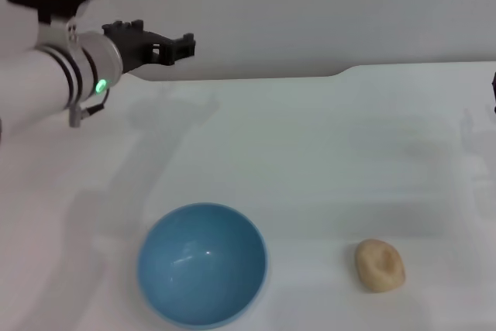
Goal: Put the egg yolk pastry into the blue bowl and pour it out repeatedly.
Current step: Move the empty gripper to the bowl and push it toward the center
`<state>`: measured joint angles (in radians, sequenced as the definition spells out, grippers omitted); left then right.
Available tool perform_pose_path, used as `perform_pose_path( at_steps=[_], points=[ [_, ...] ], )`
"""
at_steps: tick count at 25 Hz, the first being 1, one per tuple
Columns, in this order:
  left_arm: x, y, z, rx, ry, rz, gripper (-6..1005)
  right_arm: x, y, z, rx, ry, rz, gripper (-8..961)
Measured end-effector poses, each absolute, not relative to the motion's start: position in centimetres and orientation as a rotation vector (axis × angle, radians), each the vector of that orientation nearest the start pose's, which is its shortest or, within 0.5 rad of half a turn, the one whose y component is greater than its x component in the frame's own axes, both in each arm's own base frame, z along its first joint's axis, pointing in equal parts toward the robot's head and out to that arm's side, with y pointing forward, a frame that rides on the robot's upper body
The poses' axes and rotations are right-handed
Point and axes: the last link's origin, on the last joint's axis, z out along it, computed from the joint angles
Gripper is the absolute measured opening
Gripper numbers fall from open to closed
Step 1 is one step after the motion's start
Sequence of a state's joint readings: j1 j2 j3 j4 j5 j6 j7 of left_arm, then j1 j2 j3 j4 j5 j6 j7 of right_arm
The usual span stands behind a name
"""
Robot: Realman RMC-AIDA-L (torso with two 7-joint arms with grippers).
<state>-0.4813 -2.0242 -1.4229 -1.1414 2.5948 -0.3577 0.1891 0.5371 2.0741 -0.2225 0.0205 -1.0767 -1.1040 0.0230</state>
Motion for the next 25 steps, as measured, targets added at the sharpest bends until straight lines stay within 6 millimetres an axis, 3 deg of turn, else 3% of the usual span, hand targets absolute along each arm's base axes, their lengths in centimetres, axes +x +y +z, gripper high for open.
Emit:
perform_pose_path(
  at_steps=[6,10,17,25],
  points=[
    [-15.5,40.1,0.4,-2.197,-0.805,-0.118,859,35.5,34.7,1.2,-1.529,0.484,0.456,332],
    [-14.6,38.0,0.5,-2.288,-0.833,0.002,858,35.7,34.6,1.5,-1.523,0.475,0.447,332],
    [-15.0,34.5,0.3,-2.358,-1.025,0.208,858,36.4,34.7,1.8,-1.537,0.446,0.356,333],
    [-16.4,32.4,-0.2,-2.346,-1.216,0.375,859,36.5,34.8,2.0,-1.545,0.401,0.313,333]
  ],
)
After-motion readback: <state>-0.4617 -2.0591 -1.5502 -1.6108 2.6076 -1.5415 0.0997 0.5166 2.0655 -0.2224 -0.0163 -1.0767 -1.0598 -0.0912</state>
